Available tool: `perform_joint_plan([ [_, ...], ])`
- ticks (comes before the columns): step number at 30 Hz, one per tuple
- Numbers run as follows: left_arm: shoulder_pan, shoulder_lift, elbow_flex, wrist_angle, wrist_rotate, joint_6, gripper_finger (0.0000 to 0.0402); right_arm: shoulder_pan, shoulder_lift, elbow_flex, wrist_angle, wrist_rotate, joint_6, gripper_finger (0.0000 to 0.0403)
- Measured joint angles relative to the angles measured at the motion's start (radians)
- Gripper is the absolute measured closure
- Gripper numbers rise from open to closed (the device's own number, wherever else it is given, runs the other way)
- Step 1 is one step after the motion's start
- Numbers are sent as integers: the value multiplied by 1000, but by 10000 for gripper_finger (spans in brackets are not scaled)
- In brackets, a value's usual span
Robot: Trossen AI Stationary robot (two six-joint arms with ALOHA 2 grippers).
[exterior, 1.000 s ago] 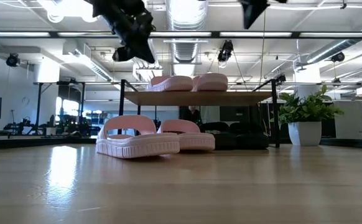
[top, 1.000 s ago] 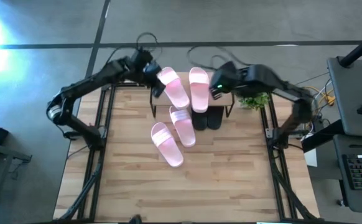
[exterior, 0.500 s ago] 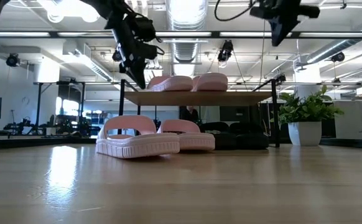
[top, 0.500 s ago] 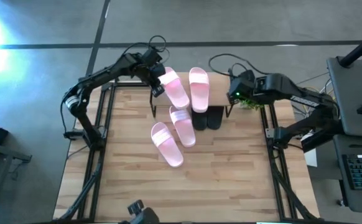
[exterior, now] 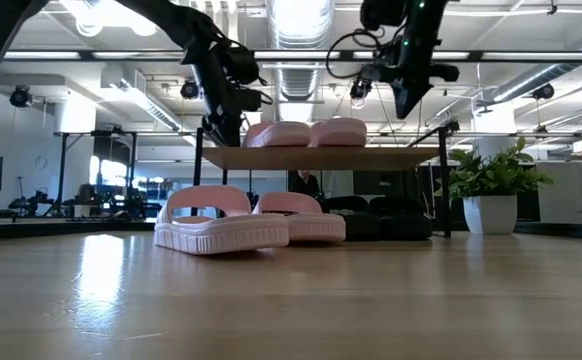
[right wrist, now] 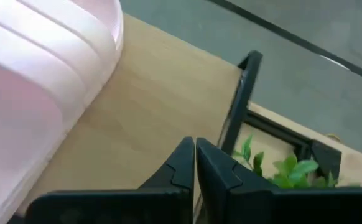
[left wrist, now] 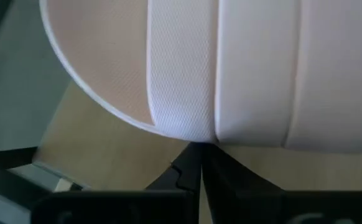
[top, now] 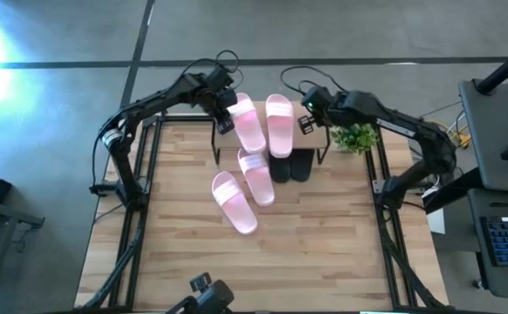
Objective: Pick and place slides into the shelf
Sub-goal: Adjust the slippers on the shelf
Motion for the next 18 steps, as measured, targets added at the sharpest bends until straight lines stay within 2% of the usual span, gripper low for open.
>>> perform_joint_plan([
  [11, 6, 42, 96, 85, 11, 18, 401, -63, 160, 44, 65, -125, -147, 394],
  [14, 8, 42, 100, 83, 11, 23, 401, -69, 190, 44, 106, -135, -167, 394],
  [18, 6, 43, 97, 77, 42, 23, 401, -81, 202, 44, 177, -203, -170, 394],
])
